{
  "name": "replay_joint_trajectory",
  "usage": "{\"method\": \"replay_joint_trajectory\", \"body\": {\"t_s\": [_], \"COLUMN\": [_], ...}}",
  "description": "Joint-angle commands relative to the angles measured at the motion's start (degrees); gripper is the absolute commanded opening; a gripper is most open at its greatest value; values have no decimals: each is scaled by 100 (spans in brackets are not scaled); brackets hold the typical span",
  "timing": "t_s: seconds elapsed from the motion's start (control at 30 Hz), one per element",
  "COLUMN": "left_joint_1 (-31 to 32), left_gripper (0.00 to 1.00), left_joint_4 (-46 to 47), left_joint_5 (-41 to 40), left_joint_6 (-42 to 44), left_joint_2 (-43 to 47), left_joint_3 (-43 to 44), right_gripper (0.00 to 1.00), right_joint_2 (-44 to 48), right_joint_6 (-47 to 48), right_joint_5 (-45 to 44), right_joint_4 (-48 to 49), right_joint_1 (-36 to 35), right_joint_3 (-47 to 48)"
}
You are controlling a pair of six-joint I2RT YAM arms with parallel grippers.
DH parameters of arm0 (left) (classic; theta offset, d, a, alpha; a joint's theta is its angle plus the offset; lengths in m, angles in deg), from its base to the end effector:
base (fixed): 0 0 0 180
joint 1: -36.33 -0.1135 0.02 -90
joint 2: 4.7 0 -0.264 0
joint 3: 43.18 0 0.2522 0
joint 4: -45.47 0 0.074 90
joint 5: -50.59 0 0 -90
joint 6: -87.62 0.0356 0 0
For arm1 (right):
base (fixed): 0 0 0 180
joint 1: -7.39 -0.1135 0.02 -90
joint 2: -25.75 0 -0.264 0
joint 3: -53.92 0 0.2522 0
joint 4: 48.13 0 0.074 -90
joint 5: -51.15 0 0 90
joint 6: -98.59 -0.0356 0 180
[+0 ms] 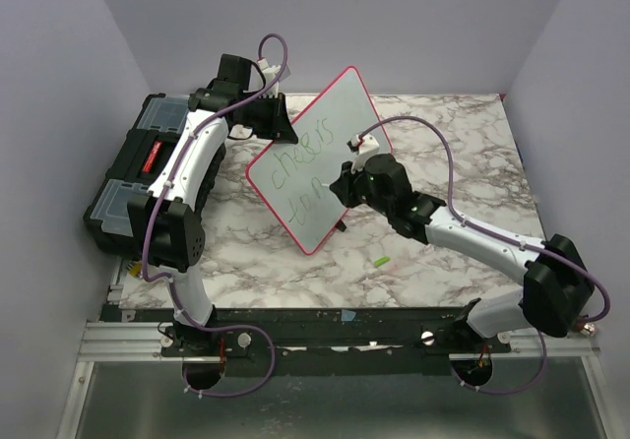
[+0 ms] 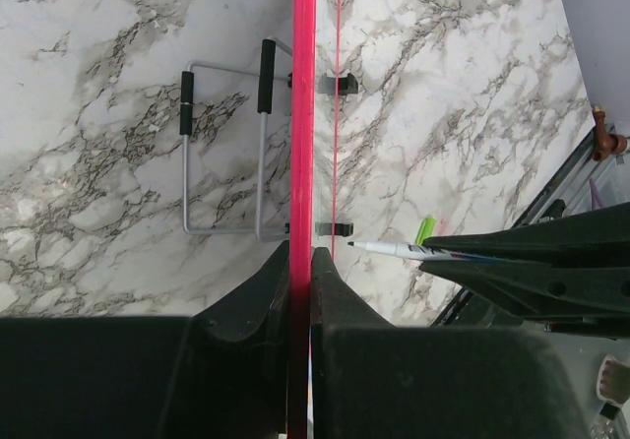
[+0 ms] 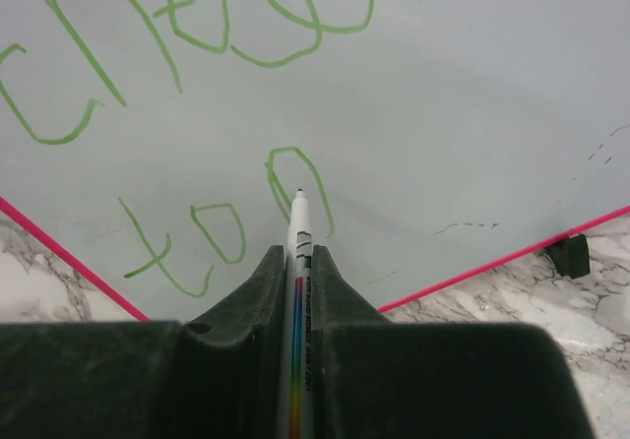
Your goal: Write a sentence on the whiteboard
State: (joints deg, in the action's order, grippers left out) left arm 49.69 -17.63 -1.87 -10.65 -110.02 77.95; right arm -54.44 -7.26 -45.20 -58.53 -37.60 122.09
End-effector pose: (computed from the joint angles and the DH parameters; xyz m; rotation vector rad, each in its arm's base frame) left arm 0.3859 -0.1139 0.3617 0.4183 2.3452 -0.9615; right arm 0.2311 0.2254 0.2794 -0.4323 1.9592 0.5834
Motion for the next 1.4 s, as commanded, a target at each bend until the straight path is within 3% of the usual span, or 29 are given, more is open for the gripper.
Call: {"method": "replay_joint_trajectory", "body": {"t_s": [0.0,0.6,1.1,1.37], "left_joint_1": [26,26,26,27], "left_gripper": [0,0,0,0], "left_joint_4": [145,151,127,127], "left_joint_5": [-353,-313,-362,-353], "left_joint_6": [356,334,351,350], "left_joint_2": [194,166,179,186], "left_joint_3": [3,12,30,34], "right_gripper": [1,1,1,1], "right_joint_2": [-206,-629,-200,-476], "right_joint_6": [98,143,244,244], "right_joint_5": [-162,-302,-428,-613], "right_joint_4": [23,130,12,45], "right_joint_1": [-19,-13,-10,40], "right_joint_3": [270,363,202,392]}}
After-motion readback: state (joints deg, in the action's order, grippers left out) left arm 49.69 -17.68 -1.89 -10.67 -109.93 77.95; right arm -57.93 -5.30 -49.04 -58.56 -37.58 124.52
